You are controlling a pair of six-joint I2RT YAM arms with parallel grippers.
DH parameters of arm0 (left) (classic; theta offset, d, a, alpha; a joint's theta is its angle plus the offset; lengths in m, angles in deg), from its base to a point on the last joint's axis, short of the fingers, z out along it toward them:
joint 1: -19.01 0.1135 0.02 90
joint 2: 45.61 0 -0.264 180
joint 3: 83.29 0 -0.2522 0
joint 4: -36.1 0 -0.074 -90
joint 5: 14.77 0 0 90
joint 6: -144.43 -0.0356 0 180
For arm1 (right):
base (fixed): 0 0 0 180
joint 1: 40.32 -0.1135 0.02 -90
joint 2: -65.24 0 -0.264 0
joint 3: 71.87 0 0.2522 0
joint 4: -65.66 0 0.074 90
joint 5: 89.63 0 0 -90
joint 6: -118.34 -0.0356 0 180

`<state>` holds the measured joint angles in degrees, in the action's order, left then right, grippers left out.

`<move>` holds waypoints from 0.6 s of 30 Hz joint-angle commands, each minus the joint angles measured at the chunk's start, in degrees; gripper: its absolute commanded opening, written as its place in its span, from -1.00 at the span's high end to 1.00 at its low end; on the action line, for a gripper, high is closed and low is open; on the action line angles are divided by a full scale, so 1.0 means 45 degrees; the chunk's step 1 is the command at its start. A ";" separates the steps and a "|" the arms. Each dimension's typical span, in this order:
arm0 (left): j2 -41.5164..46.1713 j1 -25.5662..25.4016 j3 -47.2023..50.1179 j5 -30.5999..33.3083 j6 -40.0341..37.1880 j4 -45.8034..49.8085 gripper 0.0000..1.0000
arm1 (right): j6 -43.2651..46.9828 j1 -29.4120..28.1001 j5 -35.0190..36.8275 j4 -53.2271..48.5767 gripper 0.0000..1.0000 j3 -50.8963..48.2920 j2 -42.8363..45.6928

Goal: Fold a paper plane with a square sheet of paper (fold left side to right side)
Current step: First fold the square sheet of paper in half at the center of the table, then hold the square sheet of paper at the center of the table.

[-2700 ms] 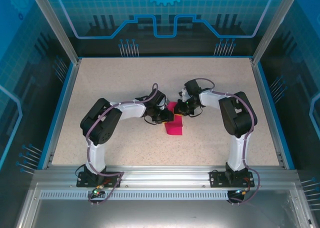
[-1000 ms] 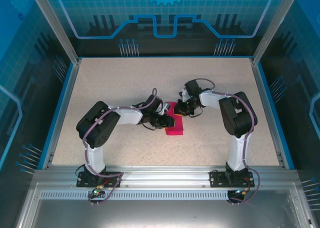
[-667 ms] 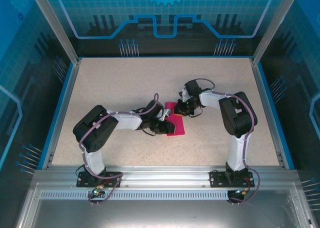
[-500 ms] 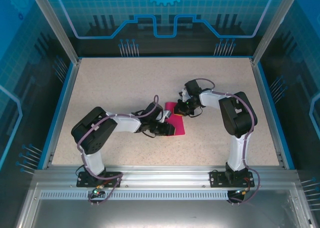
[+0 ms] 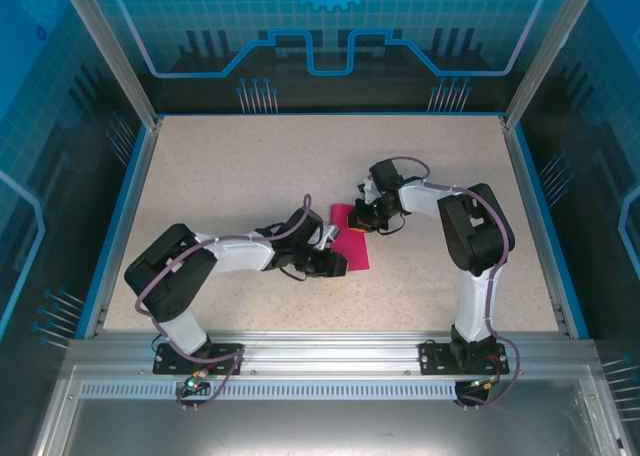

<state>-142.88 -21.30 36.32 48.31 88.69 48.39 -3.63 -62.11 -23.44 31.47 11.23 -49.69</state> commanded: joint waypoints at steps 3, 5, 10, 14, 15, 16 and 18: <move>-0.0638 0.0589 -0.1817 -0.0363 -0.0700 0.0819 0.23 | -0.0072 -0.0169 0.1422 -0.1241 0.78 -0.0660 -0.0445; -0.1324 0.0623 -0.2416 -0.0469 -0.0810 0.0868 0.23 | -0.0086 -0.0190 0.1406 -0.1221 0.78 -0.0663 -0.0409; -0.2713 0.0613 -0.3299 -0.0537 -0.0741 0.0608 0.24 | -0.0102 -0.0238 0.1346 -0.1187 0.78 -0.0644 -0.0393; -0.3136 0.0602 -0.3169 -0.0435 -0.0564 0.0344 0.24 | -0.0104 -0.0257 0.1109 -0.1041 0.77 -0.0643 -0.0336; -0.3185 0.0610 -0.3091 -0.0408 -0.0543 0.0337 0.24 | -0.0133 -0.0258 0.1026 -0.0962 0.77 -0.0644 -0.0283; -0.3212 0.0610 -0.3008 -0.0350 -0.0562 0.0336 0.24 | -0.0144 -0.0257 0.0947 -0.0912 0.77 -0.0644 -0.0234; -0.3261 0.0612 -0.2868 -0.0252 -0.0597 0.0431 0.24 | -0.0147 -0.0229 0.0841 -0.0813 0.76 -0.0578 -0.0100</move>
<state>-157.09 -18.55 22.35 47.31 86.94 49.85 -3.78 -62.21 -23.44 32.02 10.88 -49.36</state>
